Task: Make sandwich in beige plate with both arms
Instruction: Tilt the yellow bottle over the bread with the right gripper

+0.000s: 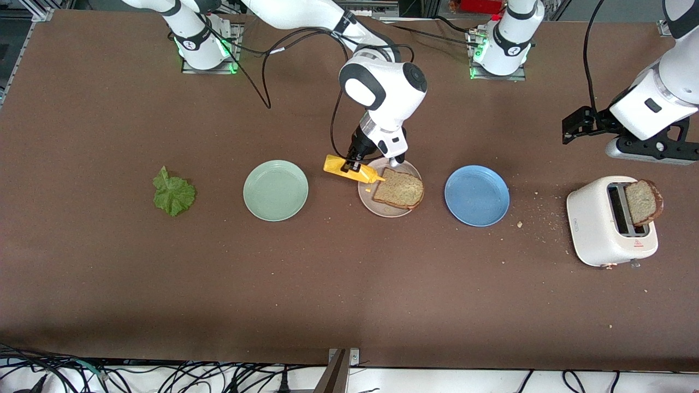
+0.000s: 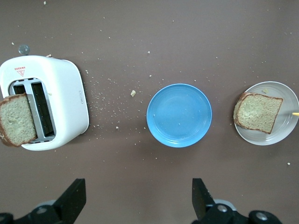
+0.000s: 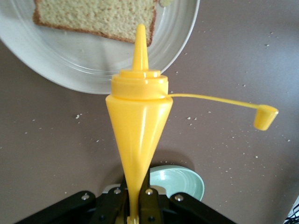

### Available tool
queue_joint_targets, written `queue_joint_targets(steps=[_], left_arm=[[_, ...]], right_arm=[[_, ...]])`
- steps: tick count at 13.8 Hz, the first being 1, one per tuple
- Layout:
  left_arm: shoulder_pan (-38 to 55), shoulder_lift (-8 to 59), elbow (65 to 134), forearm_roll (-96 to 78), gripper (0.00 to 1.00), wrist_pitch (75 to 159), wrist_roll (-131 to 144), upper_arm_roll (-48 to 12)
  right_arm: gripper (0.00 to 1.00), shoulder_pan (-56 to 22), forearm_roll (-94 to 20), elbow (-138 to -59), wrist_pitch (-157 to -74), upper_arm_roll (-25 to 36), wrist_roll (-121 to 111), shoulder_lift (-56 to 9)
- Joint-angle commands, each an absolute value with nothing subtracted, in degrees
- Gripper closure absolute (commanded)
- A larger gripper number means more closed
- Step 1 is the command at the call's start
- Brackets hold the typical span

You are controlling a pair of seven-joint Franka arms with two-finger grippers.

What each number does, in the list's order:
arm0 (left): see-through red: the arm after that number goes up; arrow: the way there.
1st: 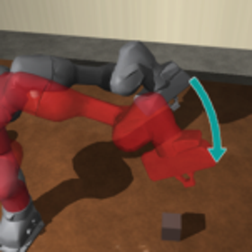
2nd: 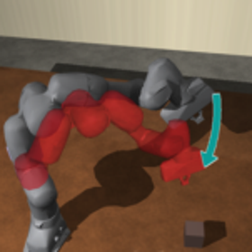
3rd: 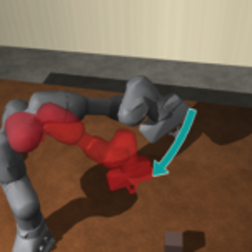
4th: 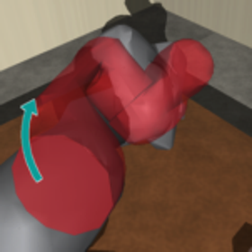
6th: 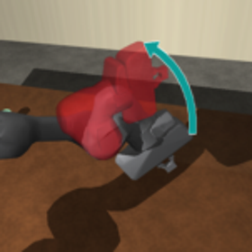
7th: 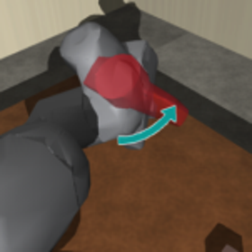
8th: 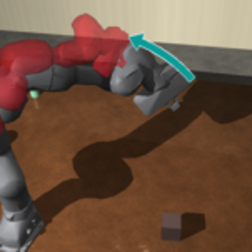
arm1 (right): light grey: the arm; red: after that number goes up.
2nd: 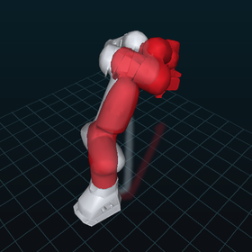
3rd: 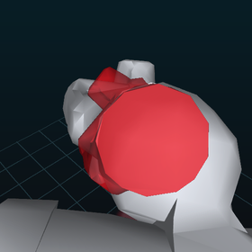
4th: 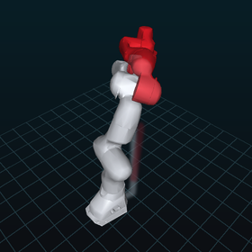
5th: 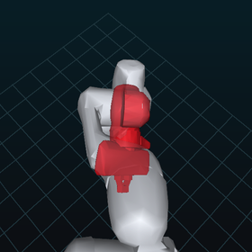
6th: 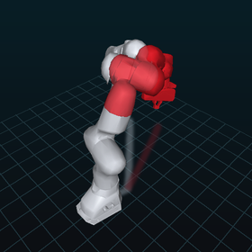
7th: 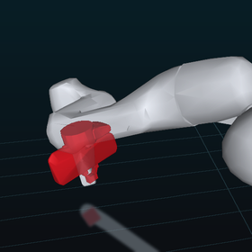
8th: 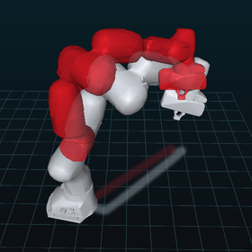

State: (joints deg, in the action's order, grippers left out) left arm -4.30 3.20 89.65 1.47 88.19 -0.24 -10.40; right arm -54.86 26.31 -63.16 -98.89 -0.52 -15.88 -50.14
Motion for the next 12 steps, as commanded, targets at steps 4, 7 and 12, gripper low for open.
queue_joint_targets(steps=[4,7,12], left_arm=[[-4.39,3.78,88.33,0.00,0.00,88.15,-0.18,-10.11],[-4.48,3.78,88.33,0.00,0.00,88.15,-0.26,-10.11],[-4.48,3.87,88.33,0.00,0.00,88.15,-0.26,-10.11]], right_arm=[[1.00,-52.92,27.51,-62.84,-103.96,0.97,-17.31,-50.97],[1.00,-52.03,26.20,-62.67,-104.33,0.88,-17.23,-50.63],[1.00,-48.26,10.04,-62.67,-101.35,1.14,-17.31,-46.59]])
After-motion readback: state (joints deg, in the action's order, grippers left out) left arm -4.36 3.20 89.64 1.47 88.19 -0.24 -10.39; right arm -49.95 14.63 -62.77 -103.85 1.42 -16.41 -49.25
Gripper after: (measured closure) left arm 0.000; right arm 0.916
